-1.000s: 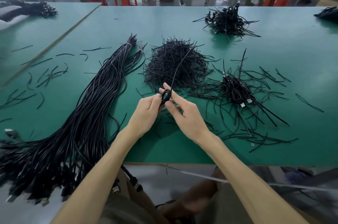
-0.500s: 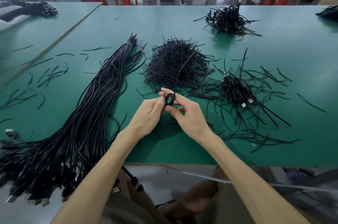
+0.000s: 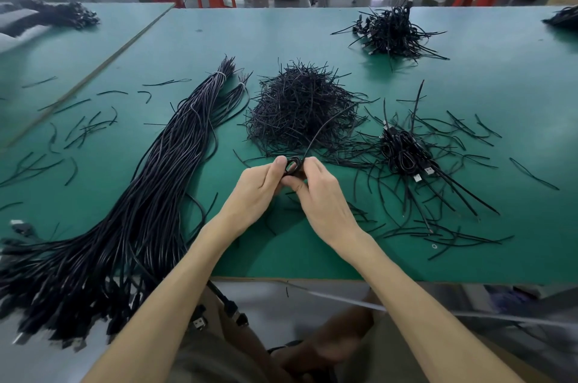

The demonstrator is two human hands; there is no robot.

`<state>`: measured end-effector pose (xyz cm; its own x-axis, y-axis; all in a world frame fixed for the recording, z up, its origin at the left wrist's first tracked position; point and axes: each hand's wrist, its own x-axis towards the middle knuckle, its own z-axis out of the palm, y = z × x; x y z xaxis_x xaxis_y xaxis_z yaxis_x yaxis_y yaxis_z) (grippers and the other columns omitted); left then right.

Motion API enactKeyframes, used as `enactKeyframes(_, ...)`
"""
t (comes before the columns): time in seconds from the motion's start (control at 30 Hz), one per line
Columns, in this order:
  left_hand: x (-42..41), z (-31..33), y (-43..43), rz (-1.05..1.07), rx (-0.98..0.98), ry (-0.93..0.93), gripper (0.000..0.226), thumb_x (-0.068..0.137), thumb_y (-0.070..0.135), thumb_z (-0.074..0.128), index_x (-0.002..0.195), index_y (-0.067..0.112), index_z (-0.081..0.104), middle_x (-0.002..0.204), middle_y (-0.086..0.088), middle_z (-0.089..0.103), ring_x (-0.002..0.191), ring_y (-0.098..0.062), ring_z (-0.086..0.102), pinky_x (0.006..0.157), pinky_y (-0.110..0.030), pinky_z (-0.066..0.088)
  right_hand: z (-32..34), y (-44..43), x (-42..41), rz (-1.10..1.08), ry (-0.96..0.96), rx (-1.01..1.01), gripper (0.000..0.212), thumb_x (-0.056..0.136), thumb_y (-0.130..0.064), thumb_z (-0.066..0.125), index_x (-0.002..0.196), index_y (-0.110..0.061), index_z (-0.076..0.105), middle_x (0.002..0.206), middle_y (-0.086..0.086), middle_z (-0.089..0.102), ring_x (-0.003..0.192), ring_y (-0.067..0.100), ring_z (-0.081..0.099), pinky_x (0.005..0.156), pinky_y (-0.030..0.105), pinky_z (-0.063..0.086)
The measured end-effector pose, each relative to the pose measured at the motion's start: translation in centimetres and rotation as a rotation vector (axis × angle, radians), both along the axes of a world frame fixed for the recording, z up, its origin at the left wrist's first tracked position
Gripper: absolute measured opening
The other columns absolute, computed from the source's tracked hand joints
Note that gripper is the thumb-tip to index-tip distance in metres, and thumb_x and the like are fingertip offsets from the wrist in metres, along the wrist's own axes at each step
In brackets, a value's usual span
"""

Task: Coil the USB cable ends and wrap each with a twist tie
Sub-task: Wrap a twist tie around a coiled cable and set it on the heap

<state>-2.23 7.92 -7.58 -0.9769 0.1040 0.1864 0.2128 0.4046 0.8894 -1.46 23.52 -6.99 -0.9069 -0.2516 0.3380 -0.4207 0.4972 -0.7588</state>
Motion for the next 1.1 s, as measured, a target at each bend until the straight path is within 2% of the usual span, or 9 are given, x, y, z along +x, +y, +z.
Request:
enactKeyframes(0.1,-0.1,0.2,-0.1,-0.006,0.031,0.004,0.056,0.109,0.048,0.037,0.059,0.021,0.037,0.052,0.01,0.036,0.052,-0.012,0.031,0.051,-0.025,0.027,0.1,0.2,0.2,0.006,-0.021,-0.019,0.021,0.102,-0.021,0.059,0.093,-0.002,0.054,0.096,0.006,0.06,0.086,0.025,0.055,0.08,0.046,0.047)
enactKeyframes(0.23,0.0,0.4,-0.1,-0.017,0.053,0.002,0.06,0.108,0.046,0.036,0.058,0.014,0.036,0.05,0.008,0.037,0.051,-0.012,0.032,0.05,-0.025,0.027,0.3,0.2,0.4,0.021,0.024,-0.032,0.014,0.101,-0.017,0.059,0.089,-0.014,0.052,0.093,-0.002,0.057,0.082,0.016,0.053,0.076,0.036,0.046)
enactKeyframes(0.43,-0.1,0.1,0.0,0.005,0.042,0.041,0.058,0.111,0.044,0.035,0.058,0.019,0.042,0.05,0.01,0.044,0.049,-0.007,0.036,0.052,-0.019,0.03,-0.1,0.3,0.3,0.028,0.081,-0.02,0.011,0.103,-0.012,0.055,0.094,-0.006,0.056,0.094,0.001,0.059,0.085,0.019,0.056,0.077,0.037,0.048)
enactKeyframes(0.57,-0.2,-0.1,-0.2,0.032,-0.002,0.12,0.044,0.109,0.043,0.043,0.078,0.014,0.056,0.06,0.011,0.055,0.051,-0.012,0.045,0.053,-0.03,0.039,-0.4,0.3,-0.1,-0.004,0.074,-0.046,0.007,0.101,-0.012,0.057,0.095,-0.009,0.058,0.093,-0.002,0.06,0.085,0.014,0.056,0.077,0.03,0.047)
enactKeyframes(0.67,-0.3,0.1,-0.3,-0.033,-0.051,0.194,0.008,0.103,0.032,0.059,0.102,0.028,0.066,0.084,0.017,0.067,0.061,-0.004,0.06,0.063,-0.019,0.048,-0.4,0.4,-0.4,-0.053,0.049,-0.101,0.006,0.099,-0.008,0.057,0.094,-0.01,0.059,0.092,-0.002,0.063,0.084,0.011,0.057,0.075,0.027,0.047)
enactKeyframes(0.73,-0.3,0.2,-0.2,-0.062,-0.086,0.203,0.012,0.098,0.029,0.066,0.111,0.03,0.066,0.092,0.019,0.067,0.07,-0.001,0.063,0.07,-0.015,0.048,-0.4,0.6,-0.5,-0.067,0.038,-0.105,0.007,0.099,-0.007,0.058,0.092,-0.008,0.058,0.089,0.001,0.064,0.081,0.014,0.057,0.073,0.031,0.047)
enactKeyframes(0.87,-0.3,0.6,-0.5,-0.042,-0.055,0.168,0.006,0.099,0.021,0.066,0.094,0.02,0.069,0.069,0.018,0.066,0.059,-0.004,0.057,0.06,-0.02,0.046,-0.1,0.5,-0.2,-0.041,0.048,-0.076,0.011,0.1,-0.012,0.059,0.09,-0.008,0.059,0.087,-0.002,0.061,0.081,0.01,0.056,0.071,0.029,0.047)
enactKeyframes(0.97,-0.3,0.9,-0.8,-0.024,-0.064,0.12,0.023,0.101,0.01,0.06,0.08,0.017,0.066,0.064,0.006,0.063,0.057,-0.012,0.054,0.06,-0.029,0.046,0.2,0.5,0.1,-0.024,0.086,-0.046,0.013,0.1,-0.012,0.061,0.088,-0.007,0.06,0.086,-0.004,0.058,0.079,0.008,0.052,0.072,0.022,0.043)
enactKeyframes(1.1,-0.5,1.3,-0.3,0.071,-0.173,0.024,0.036,0.1,0.015,0.058,0.065,0.013,0.059,0.057,-0.003,0.056,0.055,-0.01,0.043,0.058,-0.032,0.038,0.9,0.5,0.4,0.011,0.164,0.061,0.014,0.1,-0.008,0.06,0.088,-0.002,0.059,0.088,0.005,0.057,0.08,0.018,0.051,0.075,0.028,0.042)
